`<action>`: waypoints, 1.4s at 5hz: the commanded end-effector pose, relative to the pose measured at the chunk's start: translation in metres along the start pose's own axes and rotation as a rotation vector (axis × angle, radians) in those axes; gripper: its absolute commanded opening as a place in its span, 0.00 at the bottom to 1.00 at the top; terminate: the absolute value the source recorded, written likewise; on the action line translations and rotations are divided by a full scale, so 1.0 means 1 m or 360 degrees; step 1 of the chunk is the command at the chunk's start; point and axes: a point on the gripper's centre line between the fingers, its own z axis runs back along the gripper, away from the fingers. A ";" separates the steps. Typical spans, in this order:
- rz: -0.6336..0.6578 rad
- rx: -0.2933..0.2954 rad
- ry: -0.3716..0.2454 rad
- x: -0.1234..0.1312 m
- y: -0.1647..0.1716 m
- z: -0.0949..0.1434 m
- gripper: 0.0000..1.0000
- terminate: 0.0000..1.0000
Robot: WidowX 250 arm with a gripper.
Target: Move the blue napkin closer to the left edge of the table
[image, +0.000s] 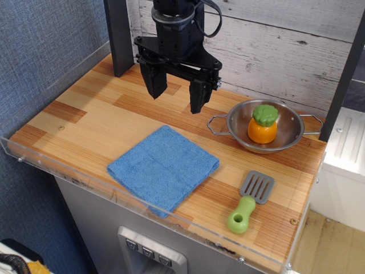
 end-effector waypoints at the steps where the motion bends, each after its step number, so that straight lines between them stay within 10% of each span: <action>1: 0.0000 0.0000 0.0000 0.000 0.000 0.000 1.00 0.00; 4: 0.0019 -0.0047 -0.0038 -0.047 0.027 -0.007 1.00 0.00; 7: -0.0064 -0.0080 -0.0059 -0.035 0.015 -0.039 1.00 0.00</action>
